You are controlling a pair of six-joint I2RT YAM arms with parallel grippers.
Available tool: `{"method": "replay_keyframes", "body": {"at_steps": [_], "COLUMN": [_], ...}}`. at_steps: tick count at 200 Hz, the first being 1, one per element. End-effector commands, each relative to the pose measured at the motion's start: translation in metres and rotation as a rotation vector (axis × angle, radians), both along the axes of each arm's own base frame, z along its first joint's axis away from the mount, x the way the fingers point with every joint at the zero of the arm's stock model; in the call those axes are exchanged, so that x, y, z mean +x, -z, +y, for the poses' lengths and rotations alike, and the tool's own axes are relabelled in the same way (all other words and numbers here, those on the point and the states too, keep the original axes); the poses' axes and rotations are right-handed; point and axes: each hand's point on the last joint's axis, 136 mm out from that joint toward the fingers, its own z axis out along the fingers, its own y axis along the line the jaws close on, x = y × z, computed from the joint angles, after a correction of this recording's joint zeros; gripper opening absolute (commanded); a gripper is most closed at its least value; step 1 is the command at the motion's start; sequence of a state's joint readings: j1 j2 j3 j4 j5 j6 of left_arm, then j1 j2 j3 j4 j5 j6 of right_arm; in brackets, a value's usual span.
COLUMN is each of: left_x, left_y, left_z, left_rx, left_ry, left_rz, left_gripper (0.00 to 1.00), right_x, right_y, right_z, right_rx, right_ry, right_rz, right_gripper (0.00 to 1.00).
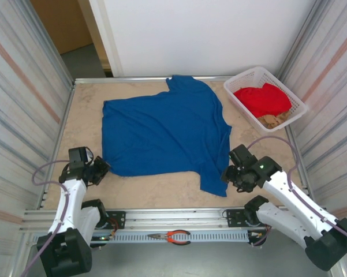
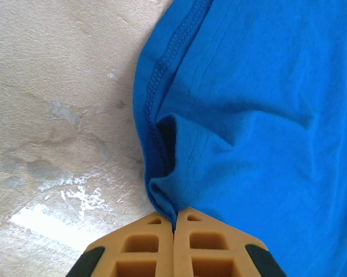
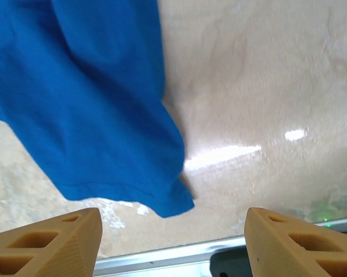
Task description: Fold the inside-out t-shirt
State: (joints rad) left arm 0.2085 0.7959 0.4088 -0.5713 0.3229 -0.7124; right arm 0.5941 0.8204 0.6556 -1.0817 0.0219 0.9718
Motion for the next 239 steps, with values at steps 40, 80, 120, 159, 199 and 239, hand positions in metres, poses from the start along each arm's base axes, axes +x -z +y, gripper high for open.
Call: {"method": "replay_keyframes", "body": {"at_steps": [40, 80, 120, 159, 199, 239], "left_x": [0.0, 0.0, 0.002, 0.006, 0.006, -0.001], "left_y": [-0.003, -0.004, -0.007, -0.019, -0.028, -0.031], "left_z": [-0.003, -0.004, -0.005, -0.003, 0.001, 0.003], "left_rx": [-0.018, -0.027, -0.025, -0.009, 0.018, 0.027], "left_ry": [0.0, 0.0, 0.006, 0.02, 0.013, -0.008], "left_rz": [-0.018, -0.023, -0.032, -0.042, -0.047, -0.045], "left_gripper": [0.0, 0.0, 0.0, 0.0, 0.0, 0.0], "right_x": [-0.016, -0.014, -0.012, 0.009, 0.017, 0.01], "right_y": [0.036, 0.06, 0.073, 0.021, -0.051, -0.09], "right_z": [0.018, 0.029, 0.04, 0.033, 0.008, -0.013], "right_rx": [-0.048, -0.077, -0.051, -0.069, 0.026, 0.057], "right_ry": [-0.027, -0.06, -0.08, -0.097, -0.014, 0.038], "right_rz": [0.122, 0.159, 0.165, 0.019, -0.172, -0.253], "right_gripper": [0.6, 0.54, 0.25, 0.0, 0.0, 0.0]}}
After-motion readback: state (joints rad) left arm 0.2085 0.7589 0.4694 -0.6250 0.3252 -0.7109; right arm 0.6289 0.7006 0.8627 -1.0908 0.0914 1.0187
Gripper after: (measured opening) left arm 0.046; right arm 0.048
